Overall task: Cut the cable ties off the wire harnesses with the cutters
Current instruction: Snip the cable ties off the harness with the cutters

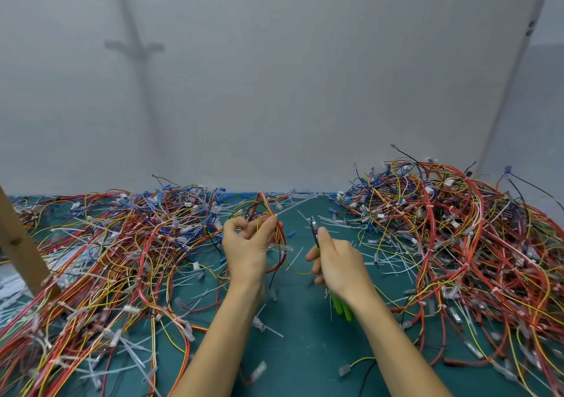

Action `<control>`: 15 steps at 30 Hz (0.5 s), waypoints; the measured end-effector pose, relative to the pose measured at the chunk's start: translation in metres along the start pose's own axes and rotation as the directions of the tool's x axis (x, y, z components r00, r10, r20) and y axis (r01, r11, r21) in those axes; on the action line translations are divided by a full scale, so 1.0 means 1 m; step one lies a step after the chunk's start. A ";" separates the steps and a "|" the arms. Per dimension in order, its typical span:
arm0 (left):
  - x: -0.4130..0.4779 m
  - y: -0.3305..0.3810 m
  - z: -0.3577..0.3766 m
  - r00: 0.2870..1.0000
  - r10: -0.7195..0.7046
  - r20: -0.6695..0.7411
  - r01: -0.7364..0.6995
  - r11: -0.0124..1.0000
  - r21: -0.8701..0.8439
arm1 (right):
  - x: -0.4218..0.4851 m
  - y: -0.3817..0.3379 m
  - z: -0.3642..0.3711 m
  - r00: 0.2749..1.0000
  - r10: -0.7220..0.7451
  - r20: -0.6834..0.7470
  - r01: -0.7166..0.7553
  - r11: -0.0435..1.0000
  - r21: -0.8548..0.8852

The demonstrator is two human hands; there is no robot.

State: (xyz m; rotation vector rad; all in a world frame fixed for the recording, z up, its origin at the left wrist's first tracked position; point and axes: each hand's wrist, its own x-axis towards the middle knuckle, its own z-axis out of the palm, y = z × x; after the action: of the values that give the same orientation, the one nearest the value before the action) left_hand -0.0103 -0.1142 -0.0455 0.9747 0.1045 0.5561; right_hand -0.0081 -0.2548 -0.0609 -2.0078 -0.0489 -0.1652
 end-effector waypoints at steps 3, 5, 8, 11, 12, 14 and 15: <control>-0.002 -0.001 0.000 1.000 -0.001 0.031 0.000 0.999 0.046 | -0.003 -0.002 0.000 0.996 -0.059 0.066 0.066 0.992 -0.104; -0.003 -0.002 0.001 0.998 0.000 0.062 -0.005 0.997 0.079 | -0.007 -0.004 0.003 0.988 -0.134 0.078 0.147 0.968 -0.201; -0.003 -0.004 0.000 0.995 0.008 0.095 -0.019 0.994 0.112 | -0.011 -0.005 0.006 0.974 -0.219 0.062 0.227 0.930 -0.290; -0.003 -0.004 -0.002 0.992 0.010 0.127 -0.028 0.989 0.145 | -0.010 -0.004 0.006 0.967 -0.254 0.033 0.251 0.911 -0.327; -0.003 -0.005 -0.002 0.991 0.005 0.137 -0.027 0.988 0.153 | -0.010 -0.004 0.005 0.966 -0.257 0.023 0.250 0.911 -0.327; -0.003 -0.005 -0.002 0.988 -0.003 0.155 -0.023 0.986 0.166 | -0.009 -0.004 0.005 0.966 -0.257 0.007 0.245 0.913 -0.326; -0.003 -0.006 -0.002 0.987 -0.005 0.162 -0.023 0.985 0.171 | -0.009 -0.004 0.005 0.966 -0.257 0.005 0.244 0.912 -0.328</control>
State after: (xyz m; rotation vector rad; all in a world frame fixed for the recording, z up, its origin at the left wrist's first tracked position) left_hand -0.0116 -0.1166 -0.0520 1.1864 0.0028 0.4797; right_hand -0.0167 -0.2483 -0.0608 -2.3248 -0.2721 -0.3993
